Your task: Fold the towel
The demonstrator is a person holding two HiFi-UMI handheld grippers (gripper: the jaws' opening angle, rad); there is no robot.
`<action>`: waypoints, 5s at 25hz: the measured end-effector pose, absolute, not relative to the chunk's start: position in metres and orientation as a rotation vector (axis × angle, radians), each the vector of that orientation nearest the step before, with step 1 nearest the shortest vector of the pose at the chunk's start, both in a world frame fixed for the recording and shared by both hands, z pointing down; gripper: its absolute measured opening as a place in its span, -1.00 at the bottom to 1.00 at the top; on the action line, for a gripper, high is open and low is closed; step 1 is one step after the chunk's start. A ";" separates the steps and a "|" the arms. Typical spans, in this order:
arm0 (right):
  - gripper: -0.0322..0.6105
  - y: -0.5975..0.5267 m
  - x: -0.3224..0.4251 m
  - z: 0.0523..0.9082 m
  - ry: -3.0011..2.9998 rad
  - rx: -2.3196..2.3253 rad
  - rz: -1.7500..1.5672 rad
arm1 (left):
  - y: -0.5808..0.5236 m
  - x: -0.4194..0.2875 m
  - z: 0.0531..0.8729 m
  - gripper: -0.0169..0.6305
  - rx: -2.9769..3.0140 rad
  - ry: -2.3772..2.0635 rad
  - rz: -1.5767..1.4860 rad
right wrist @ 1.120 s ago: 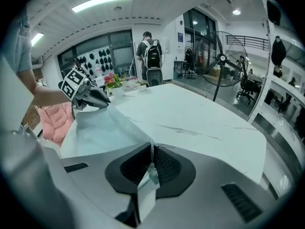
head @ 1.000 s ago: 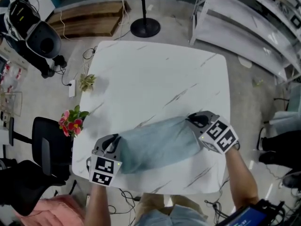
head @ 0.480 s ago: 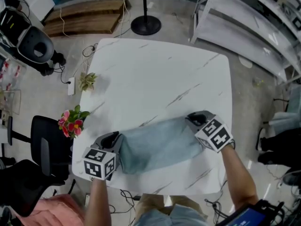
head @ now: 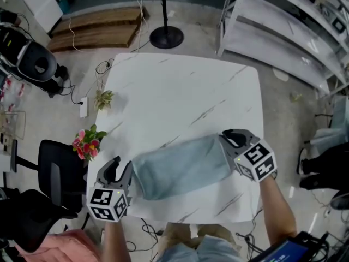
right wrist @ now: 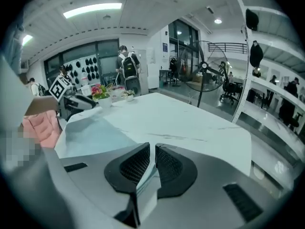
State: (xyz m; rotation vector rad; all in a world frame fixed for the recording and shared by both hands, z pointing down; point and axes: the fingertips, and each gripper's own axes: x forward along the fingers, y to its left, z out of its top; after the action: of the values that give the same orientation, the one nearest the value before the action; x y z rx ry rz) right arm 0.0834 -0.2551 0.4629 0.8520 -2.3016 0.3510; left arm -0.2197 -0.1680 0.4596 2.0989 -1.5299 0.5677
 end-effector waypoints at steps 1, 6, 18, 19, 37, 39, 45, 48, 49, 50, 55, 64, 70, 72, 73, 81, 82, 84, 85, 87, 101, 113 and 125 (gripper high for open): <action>-0.75 -0.252 0.083 0.464 -2.298 0.840 0.335 | -0.166 -0.220 0.455 -0.47 2.106 -1.549 0.574; -0.82 -0.227 0.064 0.491 -2.299 0.671 0.385 | -0.154 -0.201 0.445 -0.60 2.152 -1.524 0.567; -0.42 -0.216 0.093 0.472 -2.374 0.726 0.540 | -0.119 -0.149 0.424 -0.63 2.086 -1.540 0.506; -0.38 -0.213 0.100 0.471 -2.380 0.736 0.601 | -0.118 -0.147 0.419 -0.64 2.086 -1.552 0.500; -0.16 -0.167 0.083 0.529 -2.109 0.618 1.486 | -0.088 -0.160 0.436 -0.65 2.132 -1.454 0.486; -0.52 -0.162 0.079 0.534 -2.089 0.617 1.553 | -0.084 -0.170 0.436 -0.65 2.131 -1.452 0.483; -0.65 -0.165 0.088 0.495 -2.186 0.811 1.487 | -0.075 -0.199 0.425 -0.65 2.154 -1.461 0.464; -0.66 -0.162 0.079 0.474 -2.203 0.845 1.307 | -0.070 -0.209 0.417 -0.65 2.168 -1.460 0.446; -0.66 -0.161 0.075 0.467 -2.197 0.853 1.232 | -0.068 -0.211 0.414 -0.65 2.174 -1.459 0.440; -0.66 -0.159 0.070 0.461 -2.189 0.856 1.160 | -0.066 -0.213 0.412 -0.65 2.181 -1.458 0.433; -0.65 -0.154 0.031 0.427 -2.176 0.831 0.925 | -0.055 -0.225 0.398 -0.65 2.205 -1.467 0.383; -0.64 -0.138 -0.051 0.425 -2.139 0.738 0.748 | -0.028 -0.251 0.384 -0.65 2.221 -1.490 0.324; -0.64 -0.131 -0.094 0.460 -2.065 0.702 0.703 | -0.013 -0.271 0.385 -0.65 2.201 -1.492 0.317; -0.64 -0.130 -0.105 0.472 -2.042 0.690 0.683 | -0.007 -0.277 0.389 -0.65 2.194 -1.492 0.317; -0.64 -0.130 -0.110 0.477 -2.032 0.685 0.672 | -0.005 -0.281 0.391 -0.65 2.189 -1.492 0.319; -0.57 -0.124 -0.138 0.505 -1.967 0.658 0.597 | 0.011 -0.313 0.402 -0.65 2.138 -1.509 0.325; -0.53 -0.123 -0.141 0.507 -1.967 0.646 0.589 | 0.011 -0.315 0.403 -0.65 2.136 -1.512 0.323; -0.39 -0.118 -0.146 0.507 -1.977 0.616 0.573 | 0.010 -0.319 0.403 -0.65 2.136 -1.518 0.324; -0.32 -0.116 -0.148 0.503 -1.990 0.599 0.569 | 0.010 -0.319 0.403 -0.65 2.138 -1.517 0.324; -0.17 -0.109 -0.152 0.490 -2.030 0.562 0.572 | 0.008 -0.317 0.402 -0.65 2.143 -1.501 0.329; -0.84 -0.131 -0.101 0.431 -2.323 0.783 0.702 | -0.020 -0.278 0.400 -0.65 2.264 -1.374 0.373; -0.85 -0.087 -0.160 0.473 -2.299 0.549 0.436 | -0.018 -0.269 0.403 -0.65 2.268 -1.344 0.394; -0.75 -0.063 -0.169 0.482 -2.308 0.408 0.305 | -0.012 -0.271 0.413 -0.66 2.233 -1.345 0.383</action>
State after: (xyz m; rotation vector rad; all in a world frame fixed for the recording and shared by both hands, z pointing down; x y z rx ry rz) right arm -0.1688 -0.0632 0.4821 0.4077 -2.3079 0.3054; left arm -0.2713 -0.0116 0.4133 2.2327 -1.3446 0.3835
